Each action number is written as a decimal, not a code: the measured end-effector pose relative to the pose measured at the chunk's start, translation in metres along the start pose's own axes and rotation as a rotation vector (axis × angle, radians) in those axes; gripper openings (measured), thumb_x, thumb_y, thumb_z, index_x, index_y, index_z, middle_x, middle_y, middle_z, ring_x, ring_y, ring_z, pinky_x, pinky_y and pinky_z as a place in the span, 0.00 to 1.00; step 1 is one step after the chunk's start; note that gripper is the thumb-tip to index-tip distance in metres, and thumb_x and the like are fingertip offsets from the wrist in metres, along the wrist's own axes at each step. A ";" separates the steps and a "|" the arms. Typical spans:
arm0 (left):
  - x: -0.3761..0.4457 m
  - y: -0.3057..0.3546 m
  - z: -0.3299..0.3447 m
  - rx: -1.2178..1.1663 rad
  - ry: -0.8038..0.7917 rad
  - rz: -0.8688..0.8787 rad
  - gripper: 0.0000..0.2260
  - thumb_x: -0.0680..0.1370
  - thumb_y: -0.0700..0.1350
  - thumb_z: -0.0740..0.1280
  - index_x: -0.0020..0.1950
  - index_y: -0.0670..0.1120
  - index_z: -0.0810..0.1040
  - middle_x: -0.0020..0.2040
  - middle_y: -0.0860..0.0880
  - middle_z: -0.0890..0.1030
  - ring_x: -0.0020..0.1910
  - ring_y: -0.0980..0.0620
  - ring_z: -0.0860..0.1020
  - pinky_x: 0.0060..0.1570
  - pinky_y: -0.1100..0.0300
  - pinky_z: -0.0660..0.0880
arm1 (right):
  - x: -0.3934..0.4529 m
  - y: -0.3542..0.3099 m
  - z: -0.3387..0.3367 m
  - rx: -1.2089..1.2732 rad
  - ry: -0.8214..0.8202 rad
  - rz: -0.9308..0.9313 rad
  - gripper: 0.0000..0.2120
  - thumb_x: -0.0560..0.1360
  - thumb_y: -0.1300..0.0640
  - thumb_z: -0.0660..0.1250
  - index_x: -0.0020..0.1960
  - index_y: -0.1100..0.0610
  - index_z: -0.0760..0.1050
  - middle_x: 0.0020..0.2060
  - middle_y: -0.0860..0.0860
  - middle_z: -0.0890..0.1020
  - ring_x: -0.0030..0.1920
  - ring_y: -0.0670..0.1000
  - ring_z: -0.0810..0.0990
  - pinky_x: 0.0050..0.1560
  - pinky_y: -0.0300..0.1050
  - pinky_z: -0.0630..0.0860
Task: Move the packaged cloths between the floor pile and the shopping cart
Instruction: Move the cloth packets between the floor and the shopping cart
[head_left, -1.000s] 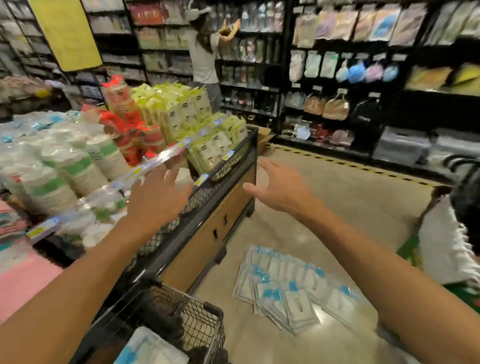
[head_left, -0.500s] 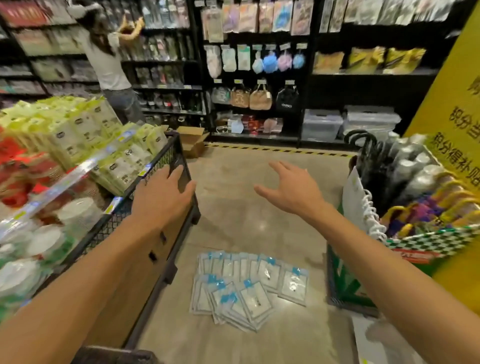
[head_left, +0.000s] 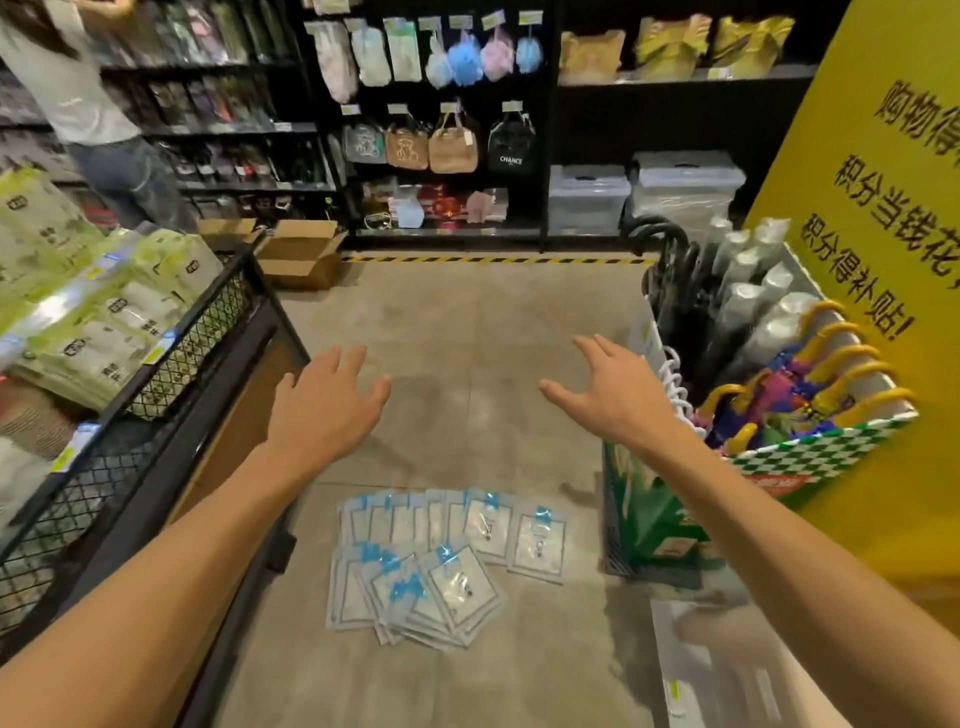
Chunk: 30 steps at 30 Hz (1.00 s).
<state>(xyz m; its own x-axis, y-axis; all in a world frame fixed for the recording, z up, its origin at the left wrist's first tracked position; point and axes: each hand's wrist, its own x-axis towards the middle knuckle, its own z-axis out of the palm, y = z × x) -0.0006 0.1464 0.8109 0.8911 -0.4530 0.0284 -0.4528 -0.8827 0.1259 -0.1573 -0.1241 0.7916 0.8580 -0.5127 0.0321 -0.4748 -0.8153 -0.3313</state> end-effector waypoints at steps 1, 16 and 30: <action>0.008 0.002 0.008 0.003 -0.007 0.005 0.29 0.83 0.62 0.54 0.81 0.51 0.60 0.80 0.46 0.64 0.78 0.45 0.63 0.76 0.39 0.58 | 0.004 0.007 0.006 -0.006 -0.009 0.020 0.42 0.76 0.28 0.62 0.81 0.53 0.62 0.80 0.56 0.66 0.79 0.58 0.65 0.78 0.61 0.63; 0.141 -0.012 0.189 0.006 -0.209 0.105 0.30 0.83 0.61 0.55 0.82 0.48 0.57 0.79 0.43 0.65 0.76 0.42 0.65 0.73 0.36 0.61 | 0.076 0.074 0.131 -0.076 -0.106 0.278 0.45 0.75 0.27 0.61 0.80 0.57 0.61 0.74 0.57 0.72 0.73 0.59 0.71 0.73 0.59 0.69; 0.098 -0.052 0.517 0.005 -0.425 -0.196 0.30 0.83 0.59 0.56 0.82 0.47 0.58 0.79 0.42 0.65 0.76 0.40 0.65 0.75 0.38 0.59 | 0.107 0.208 0.433 -0.079 -0.390 0.321 0.45 0.76 0.29 0.63 0.82 0.57 0.58 0.79 0.58 0.67 0.78 0.60 0.66 0.77 0.59 0.66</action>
<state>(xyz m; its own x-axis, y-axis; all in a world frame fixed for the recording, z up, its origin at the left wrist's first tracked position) 0.0935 0.0835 0.2949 0.8681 -0.2876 -0.4046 -0.2782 -0.9569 0.0831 -0.0794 -0.2324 0.3176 0.6684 -0.6147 -0.4187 -0.7271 -0.6587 -0.1936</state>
